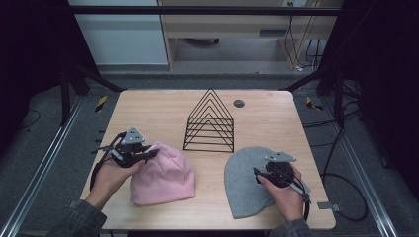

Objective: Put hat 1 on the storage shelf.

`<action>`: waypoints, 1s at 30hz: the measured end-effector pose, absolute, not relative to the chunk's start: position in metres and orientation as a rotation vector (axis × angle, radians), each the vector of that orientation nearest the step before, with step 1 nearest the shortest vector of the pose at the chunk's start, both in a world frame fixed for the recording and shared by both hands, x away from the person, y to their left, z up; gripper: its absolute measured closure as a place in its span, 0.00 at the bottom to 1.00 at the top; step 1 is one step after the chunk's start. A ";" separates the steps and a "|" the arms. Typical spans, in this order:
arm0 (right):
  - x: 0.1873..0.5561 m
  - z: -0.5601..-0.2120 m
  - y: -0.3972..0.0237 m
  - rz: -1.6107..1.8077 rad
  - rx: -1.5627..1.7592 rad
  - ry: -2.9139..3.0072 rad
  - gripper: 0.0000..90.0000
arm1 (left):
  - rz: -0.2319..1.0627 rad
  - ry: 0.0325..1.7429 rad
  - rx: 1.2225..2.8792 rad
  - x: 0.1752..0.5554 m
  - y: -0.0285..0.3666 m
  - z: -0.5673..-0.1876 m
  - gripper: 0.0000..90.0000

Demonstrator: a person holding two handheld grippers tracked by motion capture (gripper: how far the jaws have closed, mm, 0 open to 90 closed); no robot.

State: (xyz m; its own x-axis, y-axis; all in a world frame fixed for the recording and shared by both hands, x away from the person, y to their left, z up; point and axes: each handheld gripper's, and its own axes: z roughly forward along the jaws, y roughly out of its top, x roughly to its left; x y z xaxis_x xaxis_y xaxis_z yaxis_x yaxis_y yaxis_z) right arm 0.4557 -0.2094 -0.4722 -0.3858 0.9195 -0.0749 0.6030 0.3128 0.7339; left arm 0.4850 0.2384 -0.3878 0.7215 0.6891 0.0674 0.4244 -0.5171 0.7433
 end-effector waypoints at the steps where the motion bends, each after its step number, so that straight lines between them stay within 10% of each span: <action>1: 0.456 -0.472 -0.209 0.858 1.345 2.096 0.35 | 0.476 0.833 2.191 0.483 0.238 -0.383 0.85; 30: 0.450 -0.463 -0.188 0.948 1.225 2.119 0.33 | 0.665 0.685 2.083 0.497 0.239 -0.277 0.85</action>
